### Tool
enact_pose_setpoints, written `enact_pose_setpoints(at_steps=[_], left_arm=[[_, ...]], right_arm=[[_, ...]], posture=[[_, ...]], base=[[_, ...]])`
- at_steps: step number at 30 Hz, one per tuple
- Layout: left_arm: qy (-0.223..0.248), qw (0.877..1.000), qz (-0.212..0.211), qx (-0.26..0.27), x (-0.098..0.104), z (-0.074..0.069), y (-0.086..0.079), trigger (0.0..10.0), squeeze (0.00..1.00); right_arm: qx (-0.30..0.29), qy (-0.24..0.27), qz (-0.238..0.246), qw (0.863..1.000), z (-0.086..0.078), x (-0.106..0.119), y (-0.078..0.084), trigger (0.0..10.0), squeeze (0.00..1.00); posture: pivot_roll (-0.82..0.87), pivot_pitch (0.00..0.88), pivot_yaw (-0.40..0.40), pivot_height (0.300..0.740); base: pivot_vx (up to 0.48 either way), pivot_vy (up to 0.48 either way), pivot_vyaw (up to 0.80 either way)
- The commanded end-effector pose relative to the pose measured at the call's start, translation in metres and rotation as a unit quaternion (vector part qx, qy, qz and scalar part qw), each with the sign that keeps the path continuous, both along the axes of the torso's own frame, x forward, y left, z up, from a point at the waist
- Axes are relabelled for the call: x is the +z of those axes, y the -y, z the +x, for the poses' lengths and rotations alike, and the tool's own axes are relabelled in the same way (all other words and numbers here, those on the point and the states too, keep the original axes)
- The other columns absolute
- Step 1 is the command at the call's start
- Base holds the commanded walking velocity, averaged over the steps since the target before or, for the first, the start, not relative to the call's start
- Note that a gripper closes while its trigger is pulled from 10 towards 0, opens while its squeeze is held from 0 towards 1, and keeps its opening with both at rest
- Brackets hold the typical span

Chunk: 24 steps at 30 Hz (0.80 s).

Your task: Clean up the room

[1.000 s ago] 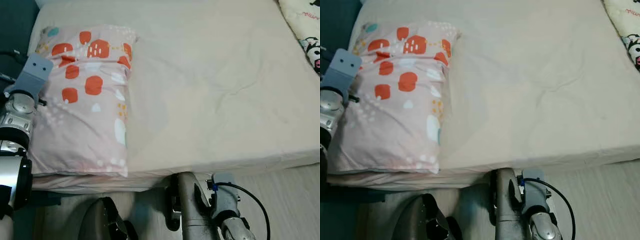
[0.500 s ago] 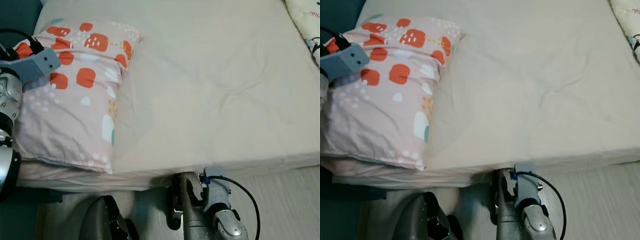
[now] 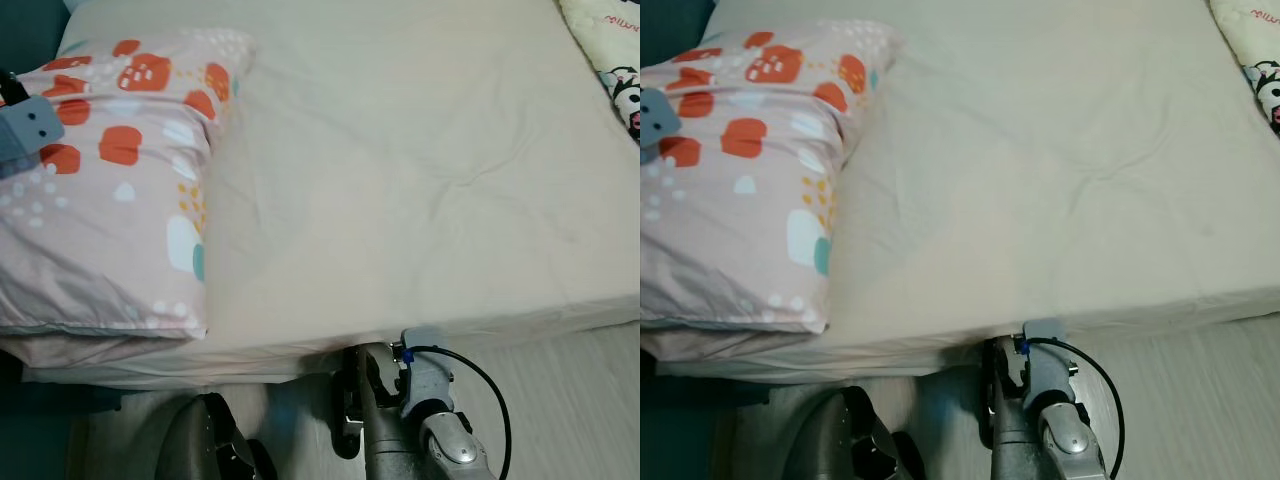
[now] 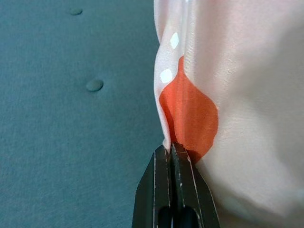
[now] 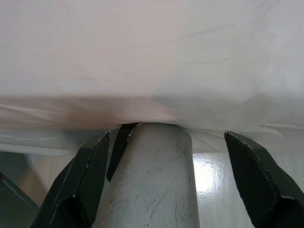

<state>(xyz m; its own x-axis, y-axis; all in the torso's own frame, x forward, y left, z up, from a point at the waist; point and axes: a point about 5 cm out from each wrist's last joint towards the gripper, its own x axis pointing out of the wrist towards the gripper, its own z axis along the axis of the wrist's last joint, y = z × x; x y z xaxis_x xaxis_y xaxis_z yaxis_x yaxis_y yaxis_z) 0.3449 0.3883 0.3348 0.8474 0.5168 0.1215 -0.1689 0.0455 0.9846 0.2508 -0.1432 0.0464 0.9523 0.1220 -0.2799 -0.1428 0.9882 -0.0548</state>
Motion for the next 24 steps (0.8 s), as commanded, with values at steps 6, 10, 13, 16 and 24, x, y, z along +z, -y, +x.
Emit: enact_pose_setpoints(at_steps=[6, 10, 13, 16, 24], left_arm=[[0.038, 0.996, 0.007, 0.078, 0.037, -0.040, -0.038, 0.0, 0.00], [0.050, 0.995, 0.002, 0.090, 0.047, -0.049, -0.043, 0.0, 0.00], [0.064, 0.993, 0.001, 0.098, 0.055, -0.057, -0.048, 0.0, 0.00], [0.056, 0.993, -0.003, 0.103, 0.054, -0.061, -0.052, 0.0, 0.00], [0.021, 0.993, -0.023, 0.114, 0.038, -0.068, -0.060, 0.0, 0.00]], right_arm=[[0.005, -0.035, 0.012, 0.999, -0.005, -0.017, -0.002, 10.0, 0.00], [0.010, -0.033, 0.015, 0.999, -0.003, -0.016, -0.005, 10.0, 0.00], [0.012, -0.034, 0.014, 0.999, -0.003, -0.016, -0.005, 10.0, 0.00], [0.014, -0.036, 0.014, 0.999, -0.003, -0.018, -0.005, 10.0, 0.00], [0.017, -0.035, 0.016, 0.999, 0.000, -0.018, -0.005, 10.0, 0.00]], posture=[[-0.19, 0.359, 0.034, 0.605], [-0.19, 0.354, 0.031, 0.605], [-0.18, 0.352, 0.029, 0.605], [-0.18, 0.353, 0.022, 0.605], [-0.17, 0.356, 0.017, 0.605]], base=[[0.000, 0.000, 0.00], [0.000, 0.000, 0.00], [0.000, 0.000, 0.00], [0.000, 0.000, 0.00], [0.000, 0.000, 0.00]])
